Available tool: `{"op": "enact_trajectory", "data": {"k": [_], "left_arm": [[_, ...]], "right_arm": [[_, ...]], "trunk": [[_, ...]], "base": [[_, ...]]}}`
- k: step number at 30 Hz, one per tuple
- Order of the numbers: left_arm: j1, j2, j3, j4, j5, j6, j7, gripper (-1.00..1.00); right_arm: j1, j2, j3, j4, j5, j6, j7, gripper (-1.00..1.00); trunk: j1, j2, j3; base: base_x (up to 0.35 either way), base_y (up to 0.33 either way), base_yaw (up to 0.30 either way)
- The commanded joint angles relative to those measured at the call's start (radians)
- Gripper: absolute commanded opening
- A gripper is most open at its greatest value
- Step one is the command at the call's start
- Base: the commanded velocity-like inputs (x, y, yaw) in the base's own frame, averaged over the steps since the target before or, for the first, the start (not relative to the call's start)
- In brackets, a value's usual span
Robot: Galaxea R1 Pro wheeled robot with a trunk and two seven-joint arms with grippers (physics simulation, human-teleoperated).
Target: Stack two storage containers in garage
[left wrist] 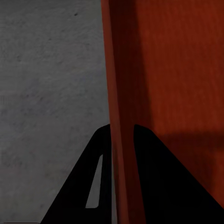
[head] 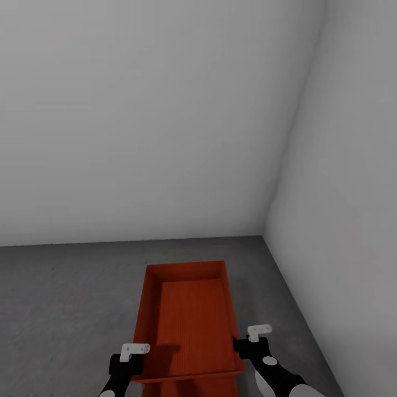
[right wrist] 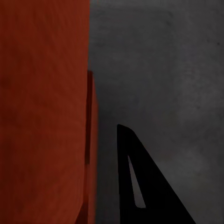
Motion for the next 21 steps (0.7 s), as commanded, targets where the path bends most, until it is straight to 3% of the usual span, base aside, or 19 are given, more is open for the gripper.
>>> {"op": "enact_trajectory", "data": {"k": [1,8,21], "left_arm": [[0.0,0.0,0.007,0.001,-0.006,-0.004,0.013,-1.0],[0.0,0.0,0.007,0.001,-0.006,-0.004,0.013,-1.0],[0.0,0.0,0.007,0.001,-0.006,-0.004,0.013,-1.0]], "right_arm": [[-0.001,-0.003,-0.008,0.0,0.001,-0.003,-0.014,-1.0],[-0.001,-0.003,-0.008,0.0,0.002,-0.003,-0.014,-1.0],[-0.001,-0.003,-0.008,0.0,0.002,-0.003,-0.014,-1.0]], "trunk": [[0.0,0.0,-0.001],[0.0,0.0,-0.001],[0.0,0.0,-0.001]], "base": [[0.0,0.0,0.252],[0.0,0.0,0.205],[0.0,0.0,0.016]]}}
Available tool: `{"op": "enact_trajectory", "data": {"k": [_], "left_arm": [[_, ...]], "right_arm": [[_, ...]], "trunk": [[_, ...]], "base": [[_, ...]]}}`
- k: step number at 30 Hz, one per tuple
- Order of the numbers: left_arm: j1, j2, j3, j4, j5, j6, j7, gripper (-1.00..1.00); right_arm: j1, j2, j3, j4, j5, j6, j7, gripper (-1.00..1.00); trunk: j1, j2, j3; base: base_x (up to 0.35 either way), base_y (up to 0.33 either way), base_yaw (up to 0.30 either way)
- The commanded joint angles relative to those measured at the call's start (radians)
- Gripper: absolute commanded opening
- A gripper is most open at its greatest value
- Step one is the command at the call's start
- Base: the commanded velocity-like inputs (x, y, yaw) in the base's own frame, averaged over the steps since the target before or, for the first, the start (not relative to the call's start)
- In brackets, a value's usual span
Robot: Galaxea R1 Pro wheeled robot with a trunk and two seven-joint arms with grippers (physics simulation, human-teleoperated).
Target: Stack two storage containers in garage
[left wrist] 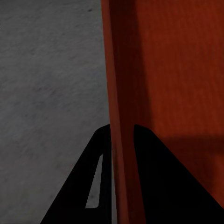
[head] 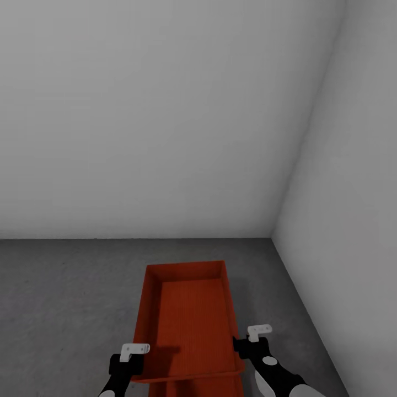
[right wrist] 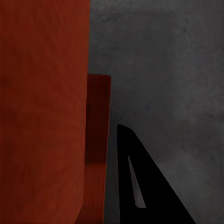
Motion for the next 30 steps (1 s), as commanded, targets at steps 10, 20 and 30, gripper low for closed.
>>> {"op": "enact_trajectory", "data": {"k": [10,20,30], "left_arm": [[0.0,0.0,0.007,0.001,-0.006,-0.004,0.014,-1.0],[0.0,0.0,0.007,0.001,-0.006,-0.004,0.014,-1.0],[0.0,0.0,0.007,0.001,-0.006,-0.004,0.014,-1.0]], "right_arm": [[-0.001,-0.003,-0.008,0.0,0.0,-0.003,-0.014,-1.0],[-0.001,-0.003,-0.008,0.0,0.001,-0.003,-0.014,-1.0],[-0.001,-0.003,-0.008,0.0,0.001,-0.003,-0.014,-1.0]], "trunk": [[0.0,0.0,-0.001],[0.0,0.0,-0.001],[0.0,0.0,-0.001]], "base": [[0.0,0.0,-0.179],[0.0,0.0,-0.064],[0.012,0.0,-0.001]]}}
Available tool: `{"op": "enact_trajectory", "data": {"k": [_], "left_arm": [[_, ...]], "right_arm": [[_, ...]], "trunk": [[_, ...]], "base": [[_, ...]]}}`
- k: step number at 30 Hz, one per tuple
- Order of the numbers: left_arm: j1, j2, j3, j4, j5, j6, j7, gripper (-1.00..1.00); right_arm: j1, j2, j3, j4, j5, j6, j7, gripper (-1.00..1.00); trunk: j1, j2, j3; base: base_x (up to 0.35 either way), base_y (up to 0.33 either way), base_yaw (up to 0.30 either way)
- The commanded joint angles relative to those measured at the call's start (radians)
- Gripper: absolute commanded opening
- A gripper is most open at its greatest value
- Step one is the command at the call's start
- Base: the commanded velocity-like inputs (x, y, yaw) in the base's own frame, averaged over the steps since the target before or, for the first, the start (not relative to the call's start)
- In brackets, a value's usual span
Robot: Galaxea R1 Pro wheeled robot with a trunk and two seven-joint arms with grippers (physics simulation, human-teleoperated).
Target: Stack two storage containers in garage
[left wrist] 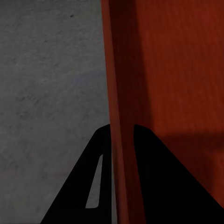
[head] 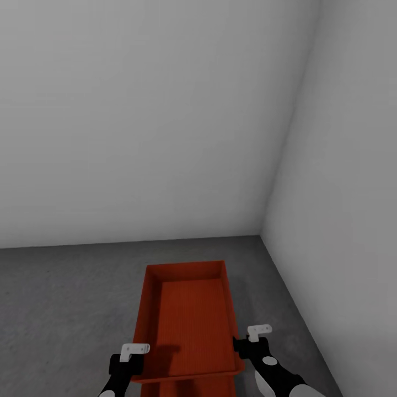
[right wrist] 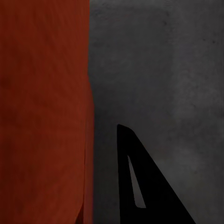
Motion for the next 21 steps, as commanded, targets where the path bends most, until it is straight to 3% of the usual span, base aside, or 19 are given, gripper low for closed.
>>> {"op": "enact_trajectory", "data": {"k": [1,21], "left_arm": [[0.0,0.0,0.007,0.001,-0.006,-0.004,0.014,-1.0],[0.0,0.0,0.007,0.001,-0.006,-0.004,0.014,-1.0]], "right_arm": [[-0.001,-0.003,-0.008,0.0,0.001,-0.003,-0.014,-1.0],[-0.001,-0.003,-0.008,0.0,0.001,-0.003,-0.014,-1.0]], "trunk": [[0.0,0.0,-0.001],[0.0,0.0,-0.001]], "base": [[0.066,0.0,0.0],[0.009,0.0,0.0]]}}
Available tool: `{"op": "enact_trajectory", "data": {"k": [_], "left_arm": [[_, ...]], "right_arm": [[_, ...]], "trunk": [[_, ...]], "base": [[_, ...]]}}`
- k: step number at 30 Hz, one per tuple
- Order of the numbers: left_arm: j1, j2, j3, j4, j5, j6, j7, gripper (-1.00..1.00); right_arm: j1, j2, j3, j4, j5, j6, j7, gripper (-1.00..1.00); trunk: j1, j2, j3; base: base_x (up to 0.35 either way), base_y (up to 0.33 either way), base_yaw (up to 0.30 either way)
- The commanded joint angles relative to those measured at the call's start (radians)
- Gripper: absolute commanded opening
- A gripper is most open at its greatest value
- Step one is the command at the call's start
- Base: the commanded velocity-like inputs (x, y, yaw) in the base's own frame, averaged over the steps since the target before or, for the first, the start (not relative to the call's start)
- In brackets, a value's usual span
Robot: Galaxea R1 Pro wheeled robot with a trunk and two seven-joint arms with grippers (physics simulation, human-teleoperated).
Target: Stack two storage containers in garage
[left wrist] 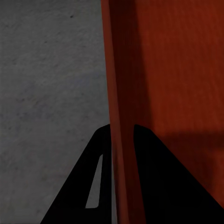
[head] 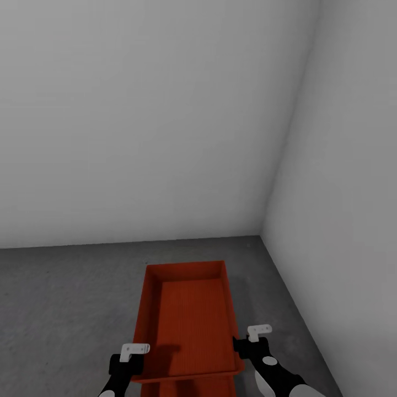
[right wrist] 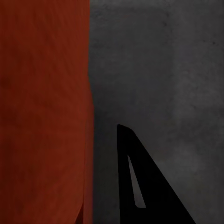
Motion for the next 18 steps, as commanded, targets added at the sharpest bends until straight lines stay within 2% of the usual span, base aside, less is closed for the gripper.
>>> {"op": "enact_trajectory", "data": {"k": [1,18], "left_arm": [[0.0,0.0,0.007,0.001,-0.006,-0.004,0.014,-1.0],[0.0,0.0,0.007,0.001,-0.006,-0.003,0.014,-1.0]], "right_arm": [[-0.001,-0.003,-0.008,0.0,0.001,-0.003,-0.014,-1.0],[-0.001,-0.003,-0.008,0.0,0.002,-0.002,-0.014,-1.0]], "trunk": [[0.0,0.0,-0.001],[0.0,0.0,-0.001]], "base": [[0.0,0.0,0.0],[0.0,0.0,0.0]]}}
